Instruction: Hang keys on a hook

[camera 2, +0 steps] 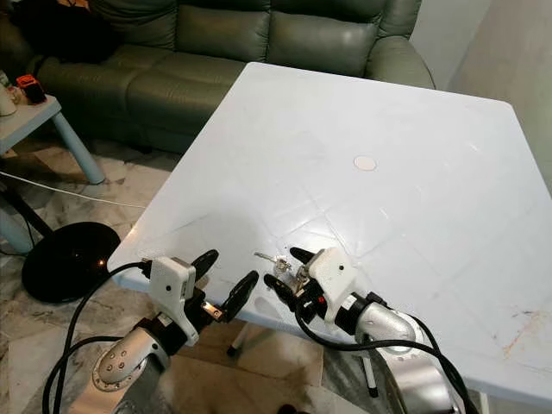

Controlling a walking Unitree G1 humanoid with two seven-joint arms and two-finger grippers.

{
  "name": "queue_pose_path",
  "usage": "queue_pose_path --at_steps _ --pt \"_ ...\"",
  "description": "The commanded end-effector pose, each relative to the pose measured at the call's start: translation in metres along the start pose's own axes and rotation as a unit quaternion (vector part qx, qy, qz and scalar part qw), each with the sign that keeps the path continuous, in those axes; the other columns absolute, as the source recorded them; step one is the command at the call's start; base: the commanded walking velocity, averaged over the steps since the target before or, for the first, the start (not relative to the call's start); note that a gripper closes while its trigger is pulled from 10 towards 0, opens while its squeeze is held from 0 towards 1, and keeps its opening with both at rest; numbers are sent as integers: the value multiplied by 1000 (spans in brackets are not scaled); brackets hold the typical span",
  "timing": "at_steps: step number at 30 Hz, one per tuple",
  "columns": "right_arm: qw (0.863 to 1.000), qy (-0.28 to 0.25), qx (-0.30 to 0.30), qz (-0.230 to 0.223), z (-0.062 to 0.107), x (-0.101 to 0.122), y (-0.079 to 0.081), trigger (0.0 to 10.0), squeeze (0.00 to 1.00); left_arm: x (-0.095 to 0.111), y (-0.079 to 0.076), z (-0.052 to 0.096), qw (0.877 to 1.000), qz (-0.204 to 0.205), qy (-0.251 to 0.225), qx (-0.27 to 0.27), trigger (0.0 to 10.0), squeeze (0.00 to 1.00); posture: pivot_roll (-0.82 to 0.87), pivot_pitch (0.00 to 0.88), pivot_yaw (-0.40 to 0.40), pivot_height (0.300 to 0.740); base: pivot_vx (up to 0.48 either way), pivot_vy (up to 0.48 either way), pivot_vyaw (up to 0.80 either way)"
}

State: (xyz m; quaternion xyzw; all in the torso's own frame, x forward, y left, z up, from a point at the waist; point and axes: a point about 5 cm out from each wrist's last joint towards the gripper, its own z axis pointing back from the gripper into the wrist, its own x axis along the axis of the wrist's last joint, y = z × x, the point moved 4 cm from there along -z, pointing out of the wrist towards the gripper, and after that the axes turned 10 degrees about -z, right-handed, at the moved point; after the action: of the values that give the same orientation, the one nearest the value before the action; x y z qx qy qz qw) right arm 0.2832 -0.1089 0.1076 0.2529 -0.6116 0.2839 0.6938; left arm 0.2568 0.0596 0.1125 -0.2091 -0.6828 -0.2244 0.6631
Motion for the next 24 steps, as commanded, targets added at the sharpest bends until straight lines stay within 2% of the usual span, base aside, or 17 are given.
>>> queue_pose_path --at_steps 1,2,3,4,5,6,7,10,16,17,18,20,22,24 --pt "1000 0 -5 8 -4 2 1 4314 0 2 -3 1 1000 1 0 -3 10000 0 164 161 -42 740 0 0 0" --pt "1000 6 -14 8 -5 1 -1 4353 0 3 -4 1 1000 1 0 -3 10000 0 165 161 -43 740 0 0 0" --pt "1000 6 -17 8 -6 1 -1 4863 0 3 -4 1 1000 1 0 -3 10000 0 165 161 -43 740 0 0 0" --pt "1000 6 -17 7 -7 1 -1 4784 0 3 -4 2 1000 1 0 -2 10000 0 165 161 -43 740 0 0 0" --pt "1000 8 -20 7 -8 1 -1 6196 0 3 -3 2 1000 1 1 -2 10000 0 168 162 -45 740 0 0 0" --pt "1000 8 -20 7 -8 1 -1 6196 0 3 -3 2 1000 1 1 -2 10000 0 168 162 -45 740 0 0 0" --pt "999 15 -27 12 -11 -1 -1 9647 0 3 -3 2 1000 1 1 -1 10000 0 168 162 -45 740 0 0 0" --pt "1000 12 -16 22 -12 1 2 10000 0 3 -4 2 1000 1 0 0 10000 0 173 161 -50 740 0 0 0" --pt "999 28 -34 28 -14 -2 -4 10000 0 3 -4 3 1000 2 1 2 10000 0 176 159 -53 740 0 0 0" --pt "999 27 -32 26 -14 -2 -4 6235 0 3 -4 3 1000 2 1 2 10000 0 176 159 -53 740 0 0 0" --pt "999 27 -32 25 -14 -1 -4 5412 0 3 -4 3 1000 2 1 2 10000 0 176 159 -53 740 0 0 0" --pt "998 35 -42 29 -14 -3 -6 5804 0 3 -4 3 1000 2 1 3 10000 0 176 159 -53 740 0 0 0" --pt "998 37 -45 35 -15 -4 -7 4706 0 3 -4 3 1000 2 1 2 10000 0 176 159 -53 740 0 0 0" --pt "997 44 -46 36 -14 -5 -7 4431 0 3 -4 3 1000 2 1 3 10000 0 176 159 -53 740 0 0 0"
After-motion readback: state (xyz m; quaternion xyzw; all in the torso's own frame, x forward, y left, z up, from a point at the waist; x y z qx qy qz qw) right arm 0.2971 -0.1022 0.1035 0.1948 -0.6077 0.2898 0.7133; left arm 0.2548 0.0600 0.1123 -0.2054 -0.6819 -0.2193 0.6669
